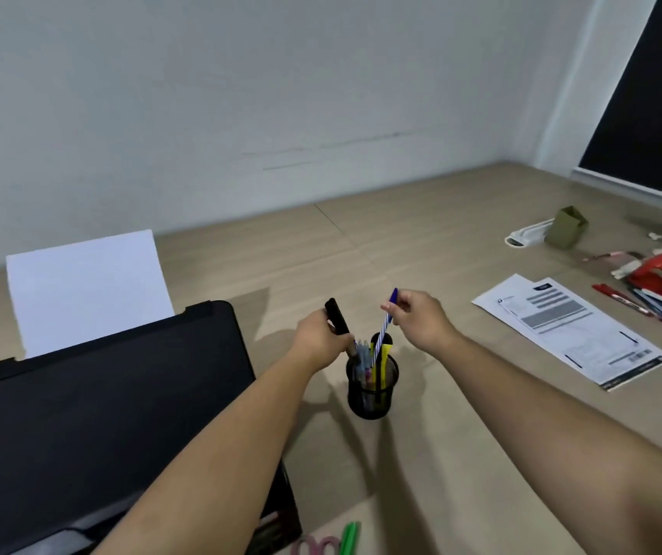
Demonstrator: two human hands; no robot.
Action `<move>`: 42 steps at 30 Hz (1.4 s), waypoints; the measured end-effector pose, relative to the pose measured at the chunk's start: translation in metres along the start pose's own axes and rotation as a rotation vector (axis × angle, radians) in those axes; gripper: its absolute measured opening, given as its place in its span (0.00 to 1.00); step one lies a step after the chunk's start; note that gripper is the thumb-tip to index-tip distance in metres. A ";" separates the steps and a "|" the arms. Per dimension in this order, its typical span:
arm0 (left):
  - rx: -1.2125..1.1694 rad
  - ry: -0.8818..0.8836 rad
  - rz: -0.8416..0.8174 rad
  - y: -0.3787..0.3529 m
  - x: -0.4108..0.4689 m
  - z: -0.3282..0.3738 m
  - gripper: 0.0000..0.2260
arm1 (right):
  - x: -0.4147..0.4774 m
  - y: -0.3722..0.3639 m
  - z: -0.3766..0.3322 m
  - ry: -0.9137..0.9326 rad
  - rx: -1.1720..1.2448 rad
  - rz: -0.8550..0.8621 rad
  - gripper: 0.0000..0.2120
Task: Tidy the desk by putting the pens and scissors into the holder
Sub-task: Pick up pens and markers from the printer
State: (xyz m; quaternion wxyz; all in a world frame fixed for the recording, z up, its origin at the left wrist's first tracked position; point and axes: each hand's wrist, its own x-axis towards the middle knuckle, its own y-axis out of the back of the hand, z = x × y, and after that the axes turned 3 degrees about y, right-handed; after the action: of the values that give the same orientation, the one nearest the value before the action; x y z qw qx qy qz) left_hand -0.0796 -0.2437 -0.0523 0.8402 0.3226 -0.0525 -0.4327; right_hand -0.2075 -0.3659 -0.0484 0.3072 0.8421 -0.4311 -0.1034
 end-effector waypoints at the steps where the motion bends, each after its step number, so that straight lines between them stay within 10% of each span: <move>1: 0.019 0.015 -0.013 -0.007 0.002 -0.002 0.05 | 0.001 -0.005 0.007 -0.005 -0.008 -0.028 0.10; 23: 0.167 0.108 0.068 -0.061 0.027 -0.034 0.15 | -0.008 -0.065 0.054 -0.084 -0.312 -0.278 0.10; 42: 0.187 0.047 0.105 -0.033 0.005 -0.021 0.08 | -0.011 -0.046 0.024 -0.113 -0.373 -0.086 0.07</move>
State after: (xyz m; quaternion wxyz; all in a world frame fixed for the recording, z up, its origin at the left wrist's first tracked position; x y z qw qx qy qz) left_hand -0.0924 -0.2509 -0.0891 0.8289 0.4064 -0.0898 -0.3737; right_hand -0.1941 -0.3467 -0.0961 0.4284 0.7811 -0.3846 -0.2416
